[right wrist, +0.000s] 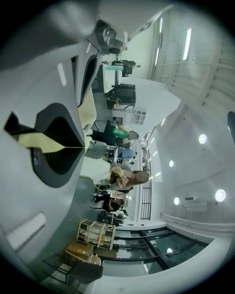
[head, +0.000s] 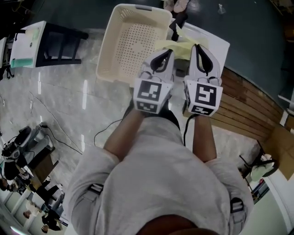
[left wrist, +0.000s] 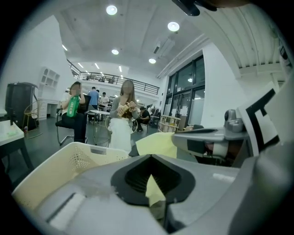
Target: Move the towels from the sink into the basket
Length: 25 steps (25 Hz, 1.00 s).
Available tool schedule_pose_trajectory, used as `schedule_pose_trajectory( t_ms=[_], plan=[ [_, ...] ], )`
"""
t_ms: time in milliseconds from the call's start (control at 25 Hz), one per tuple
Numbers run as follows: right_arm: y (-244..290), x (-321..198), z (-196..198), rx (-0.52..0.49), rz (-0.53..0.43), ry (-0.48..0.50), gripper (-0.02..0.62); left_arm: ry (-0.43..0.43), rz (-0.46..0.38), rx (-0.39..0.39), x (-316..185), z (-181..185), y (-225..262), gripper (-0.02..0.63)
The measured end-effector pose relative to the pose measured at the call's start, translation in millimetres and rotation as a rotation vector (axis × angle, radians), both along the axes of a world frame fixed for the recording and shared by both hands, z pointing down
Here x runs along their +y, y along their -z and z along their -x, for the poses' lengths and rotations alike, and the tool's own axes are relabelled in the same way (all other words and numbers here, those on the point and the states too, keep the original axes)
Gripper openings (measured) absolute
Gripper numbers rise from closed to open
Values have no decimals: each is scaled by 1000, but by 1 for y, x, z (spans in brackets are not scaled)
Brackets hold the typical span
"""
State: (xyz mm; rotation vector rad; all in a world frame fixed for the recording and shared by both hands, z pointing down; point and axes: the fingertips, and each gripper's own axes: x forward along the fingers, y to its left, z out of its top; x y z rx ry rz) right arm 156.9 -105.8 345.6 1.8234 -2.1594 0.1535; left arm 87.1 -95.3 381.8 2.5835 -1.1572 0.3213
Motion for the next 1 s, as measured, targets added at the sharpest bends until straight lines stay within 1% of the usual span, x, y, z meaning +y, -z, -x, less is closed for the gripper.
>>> schedule_pose_trajectory(
  t_ms=[480, 720, 1000],
  plan=[
    [-2, -25, 101, -2, 5, 197, 12, 187, -6, -11, -11, 96, 1, 20],
    [4, -27, 147, 2, 2, 267, 12, 251, -12, -7, -10, 136, 7, 20],
    [8, -30, 195, 0, -5, 318, 12, 304, -20, -1, -11, 183, 10, 20]
  ],
)
